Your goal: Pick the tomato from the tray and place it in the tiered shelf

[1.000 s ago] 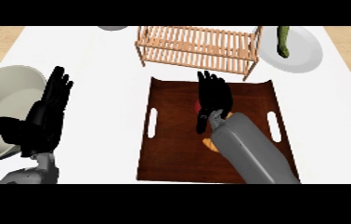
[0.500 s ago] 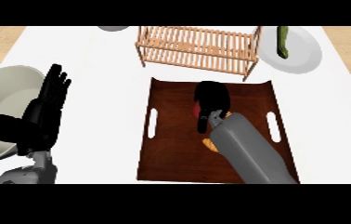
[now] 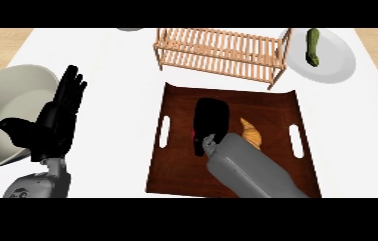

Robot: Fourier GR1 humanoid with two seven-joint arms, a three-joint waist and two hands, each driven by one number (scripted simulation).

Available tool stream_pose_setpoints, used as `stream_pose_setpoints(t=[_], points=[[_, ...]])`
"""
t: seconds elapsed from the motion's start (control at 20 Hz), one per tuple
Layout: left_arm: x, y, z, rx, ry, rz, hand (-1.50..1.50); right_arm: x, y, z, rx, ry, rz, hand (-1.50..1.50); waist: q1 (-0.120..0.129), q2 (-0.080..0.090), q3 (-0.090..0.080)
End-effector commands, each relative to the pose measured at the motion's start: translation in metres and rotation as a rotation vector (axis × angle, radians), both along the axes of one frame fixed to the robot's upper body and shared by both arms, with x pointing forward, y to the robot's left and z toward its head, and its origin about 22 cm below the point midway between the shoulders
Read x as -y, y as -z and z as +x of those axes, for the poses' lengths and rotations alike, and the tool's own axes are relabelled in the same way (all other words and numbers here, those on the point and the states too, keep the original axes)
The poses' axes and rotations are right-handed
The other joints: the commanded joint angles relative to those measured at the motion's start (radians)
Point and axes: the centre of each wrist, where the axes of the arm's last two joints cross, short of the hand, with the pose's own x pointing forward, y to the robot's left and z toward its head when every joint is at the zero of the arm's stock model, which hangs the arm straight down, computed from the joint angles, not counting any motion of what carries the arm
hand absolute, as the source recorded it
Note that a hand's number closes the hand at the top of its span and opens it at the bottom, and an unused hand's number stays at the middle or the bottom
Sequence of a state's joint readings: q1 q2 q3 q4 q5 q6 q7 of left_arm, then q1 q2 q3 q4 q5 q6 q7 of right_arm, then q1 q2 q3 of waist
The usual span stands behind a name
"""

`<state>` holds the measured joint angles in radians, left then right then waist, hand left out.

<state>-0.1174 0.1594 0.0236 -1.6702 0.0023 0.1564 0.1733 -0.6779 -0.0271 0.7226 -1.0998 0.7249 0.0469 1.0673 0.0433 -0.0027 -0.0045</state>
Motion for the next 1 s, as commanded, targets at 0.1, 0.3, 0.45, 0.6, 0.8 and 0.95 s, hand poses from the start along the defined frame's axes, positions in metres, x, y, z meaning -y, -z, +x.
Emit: stream_pose_setpoints(t=[0.1, 0.3, 0.45, 0.6, 0.8, 0.95], points=[[-0.001, -0.004, 0.0, -0.01, 0.013, 0.003, 0.0, -0.036, -0.018, -0.022, 0.031, 0.101, 0.137, 1.5, 0.018, 0.007, 0.005], [-0.003, -0.001, 0.006, -0.002, 0.013, 0.017, 0.0, -0.053, -0.056, -0.034, 0.065, 0.08, 0.237, 1.5, 0.015, 0.003, 0.004], [0.005, -0.005, 0.006, 0.002, -0.008, 0.005, 0.0, -0.062, -0.089, -0.03, 0.201, 0.077, 0.303, 1.5, 0.002, -0.004, 0.004], [-0.01, 0.007, -0.003, -0.024, -0.015, 0.017, 0.0, -0.058, -0.118, -0.022, 0.343, 0.114, 0.477, 1.5, -0.006, -0.01, 0.003], [-0.009, 0.002, 0.002, -0.026, -0.04, 0.014, 0.0, -0.059, -0.158, -0.019, 0.469, 0.183, 0.515, 1.5, -0.041, -0.02, 0.003], [-0.016, 0.009, -0.003, -0.026, -0.047, 0.004, 0.0, -0.06, -0.182, -0.01, 0.559, 0.228, 0.484, 1.5, -0.045, -0.021, 0.001]])
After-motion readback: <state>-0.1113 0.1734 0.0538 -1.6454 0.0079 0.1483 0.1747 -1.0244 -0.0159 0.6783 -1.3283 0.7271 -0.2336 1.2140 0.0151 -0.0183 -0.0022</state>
